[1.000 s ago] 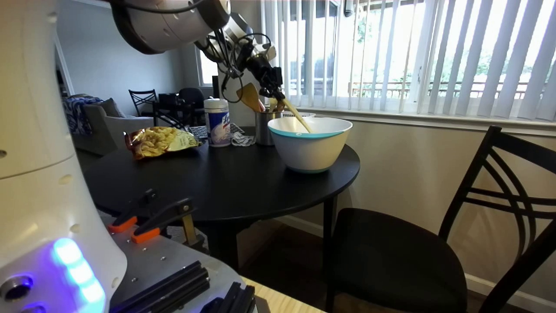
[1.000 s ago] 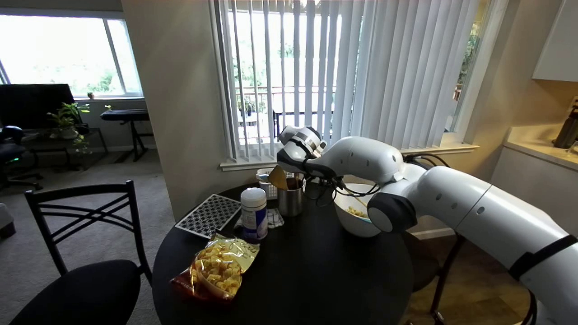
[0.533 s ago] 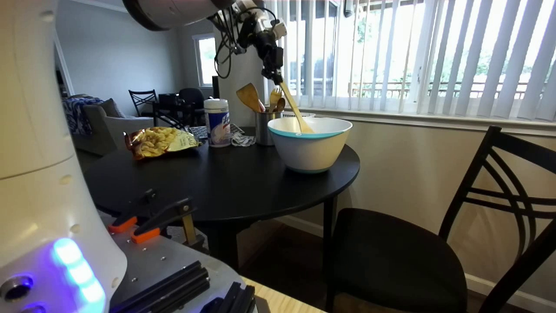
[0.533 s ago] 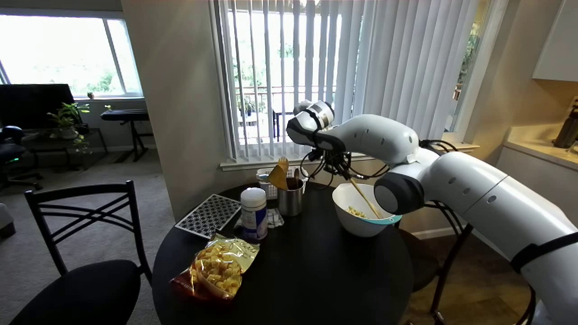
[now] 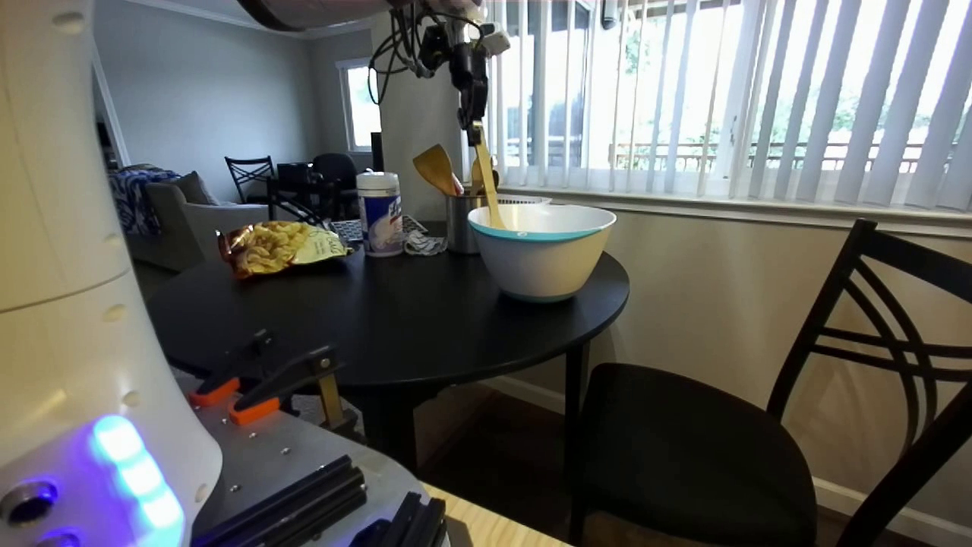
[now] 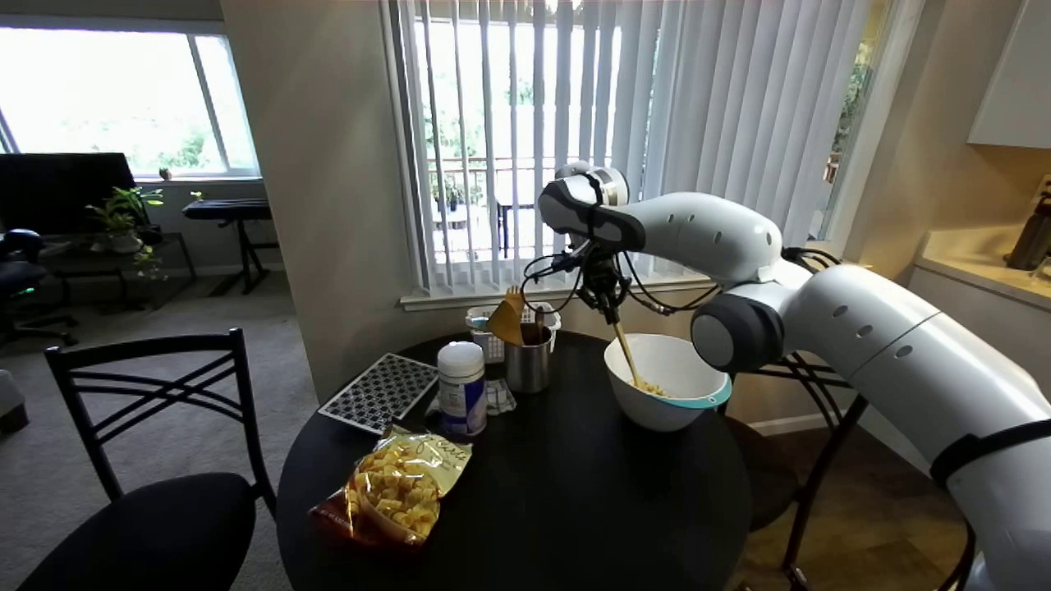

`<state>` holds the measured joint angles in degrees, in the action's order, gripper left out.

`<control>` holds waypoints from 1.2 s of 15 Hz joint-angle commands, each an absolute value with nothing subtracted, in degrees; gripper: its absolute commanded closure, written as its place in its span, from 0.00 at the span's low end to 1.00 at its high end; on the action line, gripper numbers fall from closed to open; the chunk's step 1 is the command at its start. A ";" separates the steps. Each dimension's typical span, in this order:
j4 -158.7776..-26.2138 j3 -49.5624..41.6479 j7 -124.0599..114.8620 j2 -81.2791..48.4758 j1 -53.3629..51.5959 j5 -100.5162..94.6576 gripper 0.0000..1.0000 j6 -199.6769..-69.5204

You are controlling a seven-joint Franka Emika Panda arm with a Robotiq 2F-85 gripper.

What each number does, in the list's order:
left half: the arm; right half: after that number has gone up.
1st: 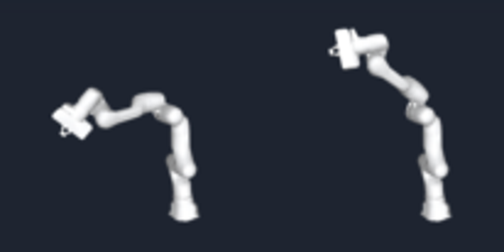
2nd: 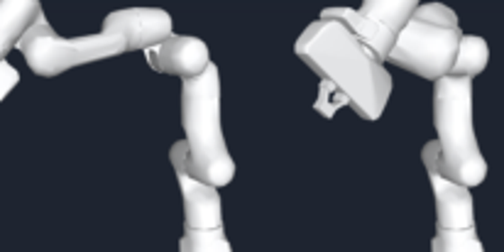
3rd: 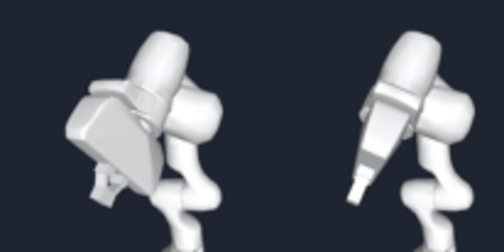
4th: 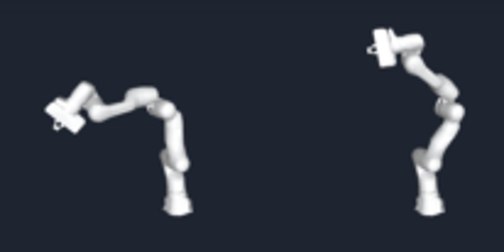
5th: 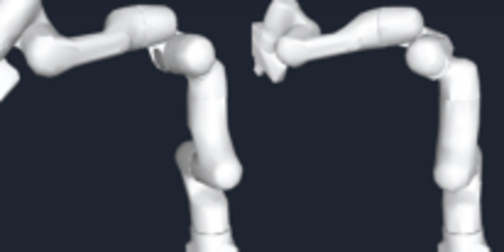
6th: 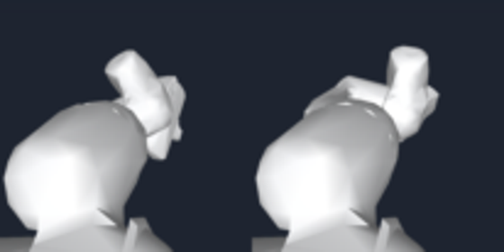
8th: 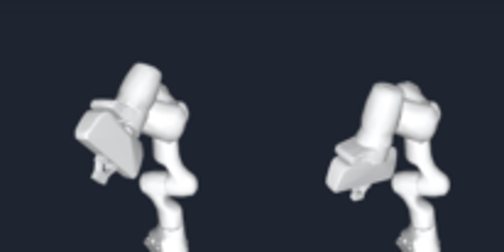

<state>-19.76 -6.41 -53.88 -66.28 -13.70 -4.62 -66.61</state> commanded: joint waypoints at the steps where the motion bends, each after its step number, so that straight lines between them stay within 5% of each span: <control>1: -19.76 -4.48 -60.18 -65.12 -12.49 -2.32 0.97 -71.30; 18: -21.39 -3.17 -76.38 -68.18 -4.05 0.67 0.97 -82.44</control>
<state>-20.41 -5.91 -72.48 -67.90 -7.28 -3.12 -78.89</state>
